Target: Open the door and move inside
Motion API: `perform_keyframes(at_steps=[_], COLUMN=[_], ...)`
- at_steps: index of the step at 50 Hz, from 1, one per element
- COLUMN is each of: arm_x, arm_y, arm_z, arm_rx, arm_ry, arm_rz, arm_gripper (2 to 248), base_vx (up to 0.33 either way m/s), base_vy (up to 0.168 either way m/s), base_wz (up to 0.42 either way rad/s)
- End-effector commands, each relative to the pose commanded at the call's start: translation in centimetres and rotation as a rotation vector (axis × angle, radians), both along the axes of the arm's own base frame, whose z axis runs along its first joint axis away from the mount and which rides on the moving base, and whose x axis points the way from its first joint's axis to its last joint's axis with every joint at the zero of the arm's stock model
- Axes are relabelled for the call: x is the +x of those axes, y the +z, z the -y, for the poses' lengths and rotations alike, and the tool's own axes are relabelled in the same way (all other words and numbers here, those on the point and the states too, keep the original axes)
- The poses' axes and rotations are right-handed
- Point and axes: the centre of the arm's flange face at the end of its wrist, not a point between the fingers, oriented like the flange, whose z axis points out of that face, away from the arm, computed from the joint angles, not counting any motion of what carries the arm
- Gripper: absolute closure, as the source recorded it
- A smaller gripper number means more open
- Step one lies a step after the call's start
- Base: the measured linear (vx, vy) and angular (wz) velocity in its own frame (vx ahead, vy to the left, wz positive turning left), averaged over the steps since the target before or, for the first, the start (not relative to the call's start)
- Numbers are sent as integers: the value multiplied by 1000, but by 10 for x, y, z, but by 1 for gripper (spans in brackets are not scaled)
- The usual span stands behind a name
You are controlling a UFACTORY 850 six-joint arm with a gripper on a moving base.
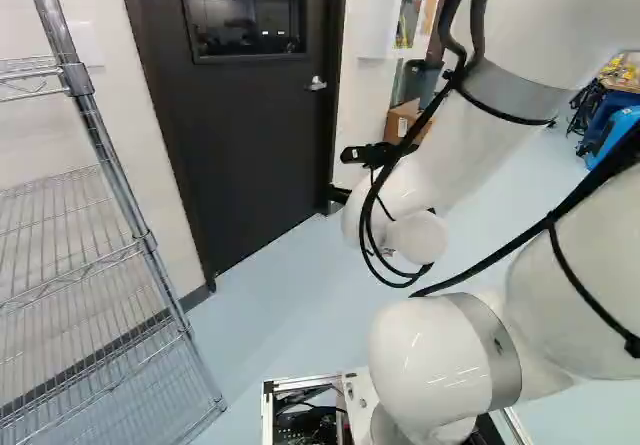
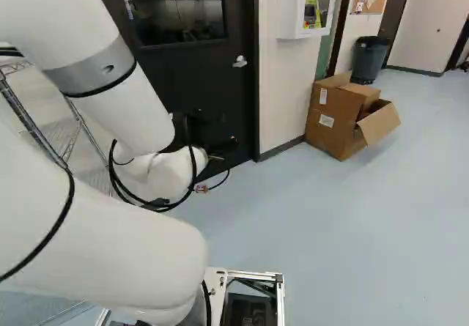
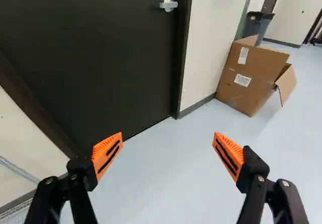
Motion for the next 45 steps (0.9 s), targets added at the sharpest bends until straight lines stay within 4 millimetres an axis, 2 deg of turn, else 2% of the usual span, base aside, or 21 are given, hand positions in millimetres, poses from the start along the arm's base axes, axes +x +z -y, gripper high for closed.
perform_keyframes(at_steps=[45], arm_x=[0], arm_y=[0], arm_z=[0], arm_rx=[0], arm_ry=[0], arm_rz=[0], arm_gripper=[3], base_vx=[178], base_vy=[-64], base_wz=[2])
